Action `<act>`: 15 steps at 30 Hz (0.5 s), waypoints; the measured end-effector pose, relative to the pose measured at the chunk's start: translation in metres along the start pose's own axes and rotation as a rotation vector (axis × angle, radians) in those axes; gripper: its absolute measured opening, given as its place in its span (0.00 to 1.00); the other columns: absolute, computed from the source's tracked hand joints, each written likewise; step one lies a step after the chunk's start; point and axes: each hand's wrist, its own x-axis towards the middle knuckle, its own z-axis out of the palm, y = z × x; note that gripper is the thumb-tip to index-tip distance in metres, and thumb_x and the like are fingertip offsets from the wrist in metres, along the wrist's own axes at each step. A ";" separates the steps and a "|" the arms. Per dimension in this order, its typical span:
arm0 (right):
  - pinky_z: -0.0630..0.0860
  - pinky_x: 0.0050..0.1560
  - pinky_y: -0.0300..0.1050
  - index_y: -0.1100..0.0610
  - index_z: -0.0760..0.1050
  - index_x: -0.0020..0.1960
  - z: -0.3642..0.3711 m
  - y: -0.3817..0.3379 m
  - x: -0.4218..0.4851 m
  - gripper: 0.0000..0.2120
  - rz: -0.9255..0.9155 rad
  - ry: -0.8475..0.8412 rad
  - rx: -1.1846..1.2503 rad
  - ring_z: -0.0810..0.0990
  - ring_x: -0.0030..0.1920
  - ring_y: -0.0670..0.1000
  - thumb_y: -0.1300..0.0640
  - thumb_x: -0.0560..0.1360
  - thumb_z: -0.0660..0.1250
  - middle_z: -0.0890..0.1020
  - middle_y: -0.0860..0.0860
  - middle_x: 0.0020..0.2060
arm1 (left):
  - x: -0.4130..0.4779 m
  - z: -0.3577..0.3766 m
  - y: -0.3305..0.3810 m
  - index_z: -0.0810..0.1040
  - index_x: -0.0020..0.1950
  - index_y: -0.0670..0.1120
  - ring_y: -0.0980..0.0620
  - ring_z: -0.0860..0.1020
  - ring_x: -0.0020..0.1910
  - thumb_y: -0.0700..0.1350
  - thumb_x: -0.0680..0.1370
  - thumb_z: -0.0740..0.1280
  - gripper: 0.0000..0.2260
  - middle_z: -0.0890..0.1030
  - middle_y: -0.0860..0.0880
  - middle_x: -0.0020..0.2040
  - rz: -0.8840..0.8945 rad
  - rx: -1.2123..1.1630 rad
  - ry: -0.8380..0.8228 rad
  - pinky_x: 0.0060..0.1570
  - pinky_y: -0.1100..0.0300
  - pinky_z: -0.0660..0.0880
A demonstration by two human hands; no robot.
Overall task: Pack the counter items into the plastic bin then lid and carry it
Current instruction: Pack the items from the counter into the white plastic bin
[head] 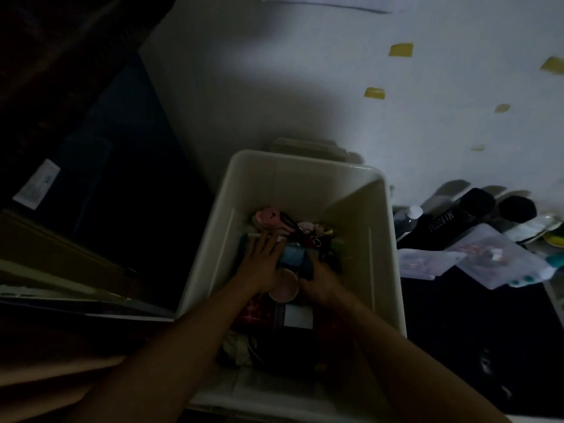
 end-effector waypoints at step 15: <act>0.78 0.56 0.54 0.42 0.68 0.66 -0.033 -0.042 -0.030 0.28 -0.079 0.028 -0.132 0.79 0.57 0.56 0.45 0.65 0.65 0.77 0.51 0.60 | -0.012 -0.032 0.013 0.44 0.81 0.48 0.44 0.40 0.79 0.51 0.81 0.60 0.34 0.41 0.45 0.80 -0.040 -0.075 -0.082 0.75 0.44 0.38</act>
